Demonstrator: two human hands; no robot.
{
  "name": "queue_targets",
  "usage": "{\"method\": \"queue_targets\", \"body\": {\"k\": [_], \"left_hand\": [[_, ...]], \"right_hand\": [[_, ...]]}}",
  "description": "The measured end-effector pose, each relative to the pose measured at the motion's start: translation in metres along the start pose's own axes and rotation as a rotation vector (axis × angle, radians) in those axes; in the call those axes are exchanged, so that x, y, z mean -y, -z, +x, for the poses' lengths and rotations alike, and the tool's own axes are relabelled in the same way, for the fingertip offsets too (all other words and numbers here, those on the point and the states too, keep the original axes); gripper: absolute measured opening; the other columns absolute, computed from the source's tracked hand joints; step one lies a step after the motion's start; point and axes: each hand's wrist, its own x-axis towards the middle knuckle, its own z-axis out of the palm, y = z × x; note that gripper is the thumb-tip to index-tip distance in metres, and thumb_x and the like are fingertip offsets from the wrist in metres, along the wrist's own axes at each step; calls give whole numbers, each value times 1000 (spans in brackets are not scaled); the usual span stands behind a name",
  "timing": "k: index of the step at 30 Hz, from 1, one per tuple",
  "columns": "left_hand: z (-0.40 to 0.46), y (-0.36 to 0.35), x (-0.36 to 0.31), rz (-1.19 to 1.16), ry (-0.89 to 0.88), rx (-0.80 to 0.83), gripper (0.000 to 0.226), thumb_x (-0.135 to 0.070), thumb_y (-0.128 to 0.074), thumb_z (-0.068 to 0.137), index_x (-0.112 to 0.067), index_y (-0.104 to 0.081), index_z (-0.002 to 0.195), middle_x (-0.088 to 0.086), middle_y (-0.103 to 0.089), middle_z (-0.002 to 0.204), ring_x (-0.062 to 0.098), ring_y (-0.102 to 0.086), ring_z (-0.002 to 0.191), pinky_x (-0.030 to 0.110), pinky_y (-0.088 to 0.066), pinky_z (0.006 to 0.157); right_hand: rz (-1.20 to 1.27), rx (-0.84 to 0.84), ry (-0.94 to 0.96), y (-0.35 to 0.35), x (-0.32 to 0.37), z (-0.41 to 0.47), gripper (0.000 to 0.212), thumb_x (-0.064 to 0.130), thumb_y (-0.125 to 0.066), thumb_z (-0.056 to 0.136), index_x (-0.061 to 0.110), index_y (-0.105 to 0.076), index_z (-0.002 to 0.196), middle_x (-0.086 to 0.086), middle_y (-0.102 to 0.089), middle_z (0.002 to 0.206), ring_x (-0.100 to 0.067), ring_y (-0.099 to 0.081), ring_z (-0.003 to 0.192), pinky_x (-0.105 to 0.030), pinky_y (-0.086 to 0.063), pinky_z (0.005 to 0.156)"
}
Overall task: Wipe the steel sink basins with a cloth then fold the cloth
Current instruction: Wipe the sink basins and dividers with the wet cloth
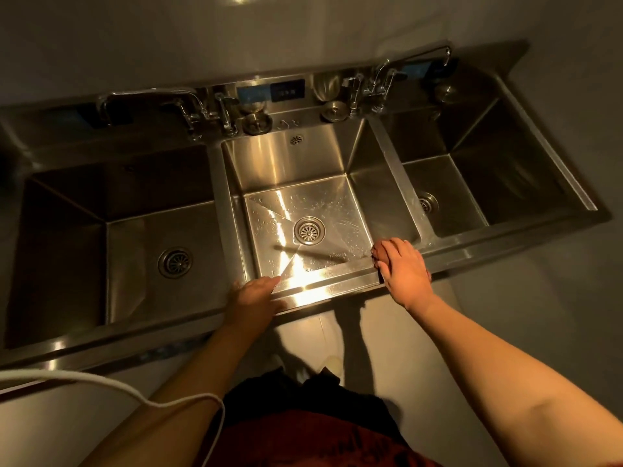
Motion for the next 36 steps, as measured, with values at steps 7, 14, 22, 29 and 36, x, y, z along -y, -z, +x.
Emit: {"method": "queue_targets", "body": {"k": [7,14,22,29,36], "left_hand": [[8,9,14,50,-106,44,68,-61,-69,89,-31,-54,149,-3,-57,150,20,-52,140,49,-16,124],[3,8,22,61,-165,28,79,-72,-66,84,-31,-52,150,-7,-57,148,19,-52,137,46,-22,121],[6,0,10,-84,-96,-46,84,-77,-64,69,-29,-61,138,-1,-69,126,26,-64,113,46,-41,105],[11,-30,-39,-2,51,11,100,-77,-66,76,-31,-33,158,-2,-45,155,28,-38,146,53,-21,122],[49,-60,-120,-36,28,-5,94,-75,-67,76,-31,-38,154,-3,-48,152,25,-42,142,55,-20,123]], "right_hand": [[50,94,-1,-4,76,-18,58,42,-40,103,19,-30,156,-6,-32,160,-28,-28,148,-47,-25,123],[295,146,144,-10,158,-9,6,28,-52,89,27,-55,95,5,-56,105,-17,-51,103,-41,-48,94],[131,216,391,-28,164,15,45,43,-57,82,21,-53,122,1,-53,128,-22,-46,121,-43,-39,105],[132,274,435,-19,104,31,10,27,-56,86,18,-58,89,-5,-58,94,-28,-57,92,-38,-42,79],[297,314,236,11,-29,64,21,42,-58,86,31,-64,103,10,-64,90,-10,-66,79,-31,-58,72]]}}
